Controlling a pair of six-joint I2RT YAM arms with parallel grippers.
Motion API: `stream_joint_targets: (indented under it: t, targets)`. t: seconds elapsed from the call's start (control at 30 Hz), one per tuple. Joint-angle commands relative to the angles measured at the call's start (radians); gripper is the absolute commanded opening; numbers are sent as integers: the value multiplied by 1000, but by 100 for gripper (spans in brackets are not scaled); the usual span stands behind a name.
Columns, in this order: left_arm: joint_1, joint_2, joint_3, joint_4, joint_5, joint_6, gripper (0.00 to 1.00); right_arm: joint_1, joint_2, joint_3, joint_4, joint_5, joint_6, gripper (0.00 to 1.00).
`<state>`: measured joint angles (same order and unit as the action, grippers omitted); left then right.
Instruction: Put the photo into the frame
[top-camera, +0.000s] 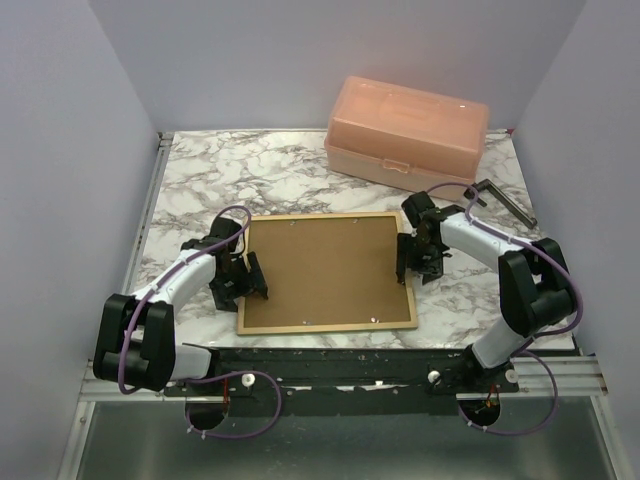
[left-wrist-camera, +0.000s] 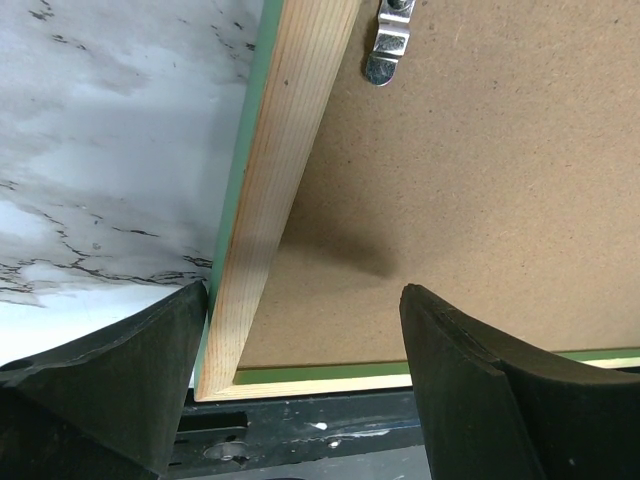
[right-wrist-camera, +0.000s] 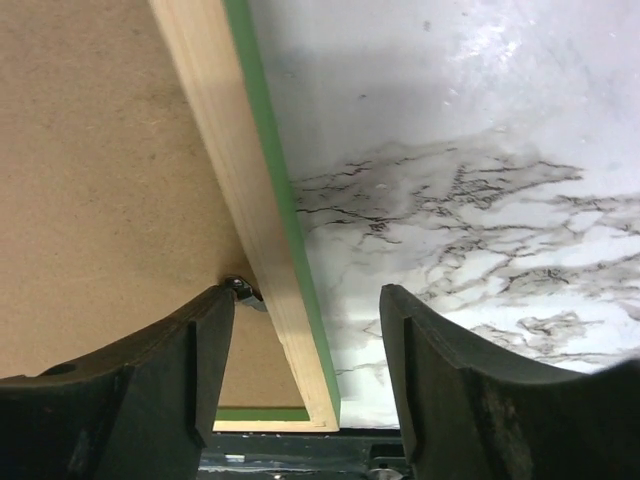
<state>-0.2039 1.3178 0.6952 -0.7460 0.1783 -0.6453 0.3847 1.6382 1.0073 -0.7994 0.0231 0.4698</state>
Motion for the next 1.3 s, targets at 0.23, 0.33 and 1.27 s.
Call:
stream_joint_targets:
  t: [0.23,0.33,1.27]
  targets:
    - [6,15,11,32,42,9,78,2,-1,-53,69,-37,-49,42]
    - [6,15,10,34,44,9,78,6,-5,-55,64,-27,-45,29]
    - [-84,71,-9,136,153,-45,75,3,-56,-105,125,-250,98,85]
